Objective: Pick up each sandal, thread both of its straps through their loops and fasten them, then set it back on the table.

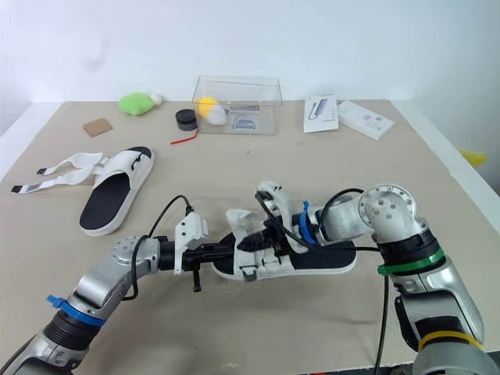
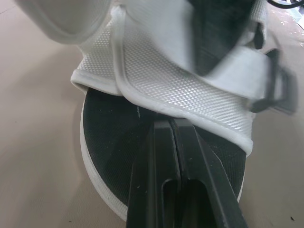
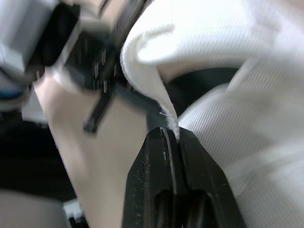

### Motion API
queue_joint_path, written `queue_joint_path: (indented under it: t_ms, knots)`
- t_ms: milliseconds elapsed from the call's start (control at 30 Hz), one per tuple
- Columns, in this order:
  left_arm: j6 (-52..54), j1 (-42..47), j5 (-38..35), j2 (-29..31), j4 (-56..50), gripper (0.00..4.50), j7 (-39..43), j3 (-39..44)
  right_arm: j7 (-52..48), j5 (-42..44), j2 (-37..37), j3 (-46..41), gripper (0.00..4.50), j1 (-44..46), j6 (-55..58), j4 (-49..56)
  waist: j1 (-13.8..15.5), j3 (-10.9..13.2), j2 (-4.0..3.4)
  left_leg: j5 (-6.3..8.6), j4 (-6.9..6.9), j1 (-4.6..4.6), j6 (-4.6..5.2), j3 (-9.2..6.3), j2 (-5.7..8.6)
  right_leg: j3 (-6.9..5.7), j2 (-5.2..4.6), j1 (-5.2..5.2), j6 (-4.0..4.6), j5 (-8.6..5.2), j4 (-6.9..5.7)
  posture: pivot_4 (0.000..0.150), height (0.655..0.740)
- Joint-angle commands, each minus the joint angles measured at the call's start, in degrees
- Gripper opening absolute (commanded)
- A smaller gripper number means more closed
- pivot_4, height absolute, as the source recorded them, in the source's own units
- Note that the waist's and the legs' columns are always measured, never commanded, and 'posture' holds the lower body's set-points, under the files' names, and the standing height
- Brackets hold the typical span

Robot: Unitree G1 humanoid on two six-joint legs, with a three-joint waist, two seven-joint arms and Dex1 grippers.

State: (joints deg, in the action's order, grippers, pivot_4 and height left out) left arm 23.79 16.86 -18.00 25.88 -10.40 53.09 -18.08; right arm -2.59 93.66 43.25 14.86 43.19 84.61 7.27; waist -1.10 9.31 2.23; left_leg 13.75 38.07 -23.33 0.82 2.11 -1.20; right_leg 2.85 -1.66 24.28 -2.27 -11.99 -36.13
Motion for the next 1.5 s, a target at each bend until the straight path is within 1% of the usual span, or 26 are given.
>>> queue_joint_path:
  t_ms: [33, 233, 333, 400, 433, 467, 500, 567, 600, 633, 767, 867, 967, 1067, 1133, 1500]
  knots:
    - [1.36, -1.59, 2.0, 0.71, 1.89, 0.0, -0.19, -1.74, -1.84, 0.11, 1.65, -1.52, 0.03, -0.61, 1.53, 3.64, 0.0, 0.0, -0.01, 0.0, 0.01, 0.0, 0.0, 0.0, 0.0, 0.0, 0.0, 0.0, -0.01, 0.0, 0.0, 0.15, 0.74]
    - [1.39, -1.56, 1.97, 0.76, 1.83, 0.0, -0.17, -1.87, -5.84, -1.3, 2.72, -3.64, 0.03, 0.5, 1.16, 3.82, 0.05, 0.0, -0.01, 0.0, 0.01, -0.02, 0.0, 0.0, 0.01, -0.01, -0.01, 0.0, -0.04, -0.04, 0.02, 0.15, 0.74]
    - [1.54, -2.0, 1.85, 1.07, 1.39, 0.0, -0.08, -1.82, -9.9, -1.27, 5.47, -5.77, 1.05, 1.38, 1.96, 3.46, 0.07, 0.01, -0.02, 0.03, 0.01, -0.06, 0.04, 0.01, 0.04, -0.01, -0.05, 0.02, -0.06, -0.04, 0.03, 0.15, 0.74]
    - [1.62, -2.2, 1.83, 1.23, 1.2, 0.0, -0.02, -1.81, -12.94, -2.81, 7.56, -6.85, 1.94, 1.14, 2.57, 3.93, 0.0, 0.0, -0.01, 0.05, 0.01, -0.05, 0.08, 0.02, 0.04, -0.01, -0.05, 0.02, -0.05, -0.05, 0.05, 0.15, 0.74]
    - [1.65, -2.22, 1.82, 1.24, 1.16, 0.0, -0.02, -1.78, -14.6, -3.7, 8.36, -7.35, 2.27, 0.9, 2.59, 4.45, -0.04, 0.0, -0.01, 0.08, 0.01, -0.04, 0.12, 0.01, 0.02, -0.01, -0.04, 0.02, -0.03, -0.06, 0.06, 0.15, 0.74]
    - [1.65, -2.25, 1.84, 1.24, 1.15, 0.0, -0.02, -1.78, -17.27, -4.03, 9.45, -8.31, 2.78, 0.34, 2.62, 5.5, -0.04, -0.01, -0.03, 0.08, 0.01, -0.03, 0.13, 0.01, 0.01, -0.01, -0.01, 0.01, -0.02, -0.07, 0.06, 0.15, 0.74]
    - [1.63, -2.27, 1.84, 1.24, 1.15, 0.0, -0.02, -1.79, -19.64, -3.65, 10.47, -9.19, 3.11, -0.21, 3.04, 6.3, -0.05, -0.02, -0.06, 0.08, 0.0, -0.02, 0.13, 0.0, -0.01, -0.01, 0.03, 0.02, -0.01, -0.07, 0.06, 0.15, 0.74]
    - [1.57, -2.28, 1.85, 1.2, 1.21, 0.0, -0.01, -1.79, -24.93, -1.63, 13.08, -10.5, 4.0, -1.97, 4.51, 9.78, 0.05, -0.04, -0.1, 0.09, 0.0, -0.01, 0.14, -0.02, -0.07, -0.02, 0.1, 0.02, 0.01, -0.08, 0.04, 0.15, 0.74]
    - [1.53, -2.26, 1.85, 1.18, 1.27, 0.0, -0.01, -1.81, -26.44, -1.05, 14.12, -10.75, 4.38, -3.01, 4.94, 11.42, 0.09, -0.04, -0.1, 0.09, 0.0, -0.02, 0.14, -0.05, -0.08, -0.04, 0.11, 0.02, 0.03, -0.09, 0.04, 0.15, 0.74]
    - [1.49, -2.25, 1.86, 1.15, 1.31, 0.0, -0.01, -1.82, -27.27, -1.26, 14.84, -10.75, 4.47, -4.03, 4.96, 12.81, 0.03, -0.05, -0.11, 0.09, -0.01, -0.02, 0.14, -0.07, -0.08, -0.06, 0.12, 0.02, 0.06, -0.11, 0.04, 0.15, 0.74]
    - [1.48, -2.04, 1.9, 0.75, 1.55, 0.0, -0.04, -2.02, -28.62, -4.69, 16.44, -10.91, 4.47, -10.33, 2.99, 19.27, 0.02, -0.14, -0.18, 0.12, 0.0, 0.01, 0.18, -0.05, -0.1, -0.05, 0.13, 0.0, 0.05, -0.14, 0.04, 0.15, 0.74]
    - [1.51, -2.15, 1.83, 0.85, 1.41, 0.0, 0.04, -2.02, -25.71, -8.35, 15.18, -10.47, 4.47, -13.17, 0.86, 21.89, -0.01, -0.17, -0.23, 0.12, 0.03, 0.01, 0.18, -0.01, -0.09, -0.02, 0.12, 0.0, 0.03, -0.12, 0.04, 0.15, 0.74]
    - [1.71, -2.33, 1.74, 0.98, 1.12, 0.0, 0.1, -2.03, -22.05, -9.68, 13.19, -10.39, 4.47, -15.76, -1.09, 24.05, -0.02, -0.24, -0.24, 0.12, 0.08, 0.02, 0.18, 0.02, -0.09, 0.0, 0.12, 0.0, 0.15, -0.18, 0.04, 0.15, 0.74]
    - [1.89, -2.47, 1.66, 1.11, 0.9, 0.0, 0.19, -2.06, -19.07, -14.55, 11.31, -9.31, 4.47, -17.01, -2.51, 25.93, -0.03, -0.28, -0.26, 0.12, 0.09, 0.02, 0.18, 0.01, -0.1, 0.01, 0.14, 0.0, 0.15, -0.18, 0.04, 0.15, 0.74]
    - [1.99, -2.52, 1.62, 1.2, 0.77, 0.0, 0.28, -2.11, -18.05, -16.19, 10.39, -8.96, 4.47, -17.33, -2.84, 26.19, -0.04, -0.29, -0.26, 0.12, 0.09, 0.02, 0.18, 0.02, -0.1, 0.02, 0.14, 0.0, 0.16, -0.19, 0.03, 0.15, 0.74]
    - [2.18, -1.81, 1.61, 1.43, 1.02, 0.0, 0.7, -2.3, -12.31, -15.91, 3.63, -8.88, 4.47, -17.72, -2.82, 25.63, -0.11, -0.29, -0.26, 0.12, 0.21, 0.05, 0.18, 0.06, -0.24, 0.06, 0.28, 0.0, 0.33, -0.07, 0.03, 0.15, 0.74]
